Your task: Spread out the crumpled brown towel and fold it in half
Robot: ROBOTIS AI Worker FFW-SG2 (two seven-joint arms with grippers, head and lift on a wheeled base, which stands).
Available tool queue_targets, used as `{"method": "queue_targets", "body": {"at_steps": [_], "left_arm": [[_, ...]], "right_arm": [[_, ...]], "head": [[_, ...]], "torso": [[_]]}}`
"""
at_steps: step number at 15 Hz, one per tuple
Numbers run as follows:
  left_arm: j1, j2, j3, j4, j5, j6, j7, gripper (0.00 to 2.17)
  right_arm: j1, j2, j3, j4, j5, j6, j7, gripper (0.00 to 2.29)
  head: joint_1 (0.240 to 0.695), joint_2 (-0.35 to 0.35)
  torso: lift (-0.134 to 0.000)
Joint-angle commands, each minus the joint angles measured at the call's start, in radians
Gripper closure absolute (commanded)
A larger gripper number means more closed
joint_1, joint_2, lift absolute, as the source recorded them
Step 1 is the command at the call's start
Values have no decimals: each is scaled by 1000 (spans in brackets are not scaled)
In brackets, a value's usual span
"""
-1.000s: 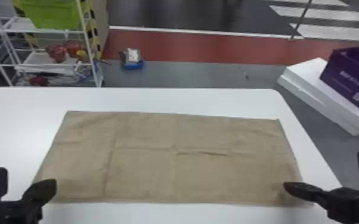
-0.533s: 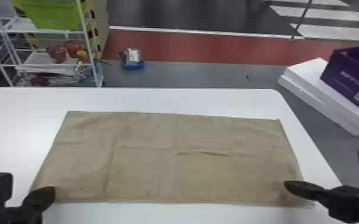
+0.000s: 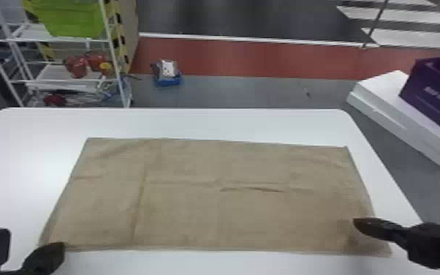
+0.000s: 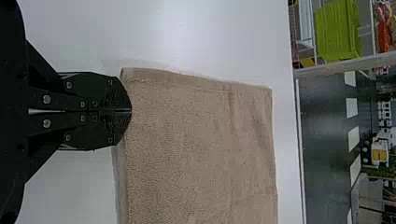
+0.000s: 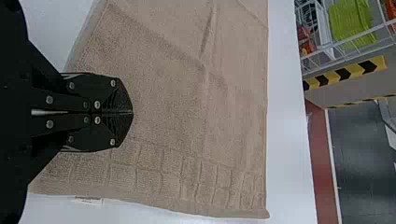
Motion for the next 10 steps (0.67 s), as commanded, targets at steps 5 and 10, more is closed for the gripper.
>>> {"method": "queue_targets", "body": {"at_steps": [5,10], "left_arm": [[17,-3,13,-48,42,-83,-7,1777],[-70,-3,1,49,29,-71,-4,1777]], "right_arm": [[-24,0,6,15,2,-4,-2,1507],[-36,-1,6,38,2,-10,0,1511]], "head": [[695,-92],[695,-103]], "torso": [[-123],[-123]]}}
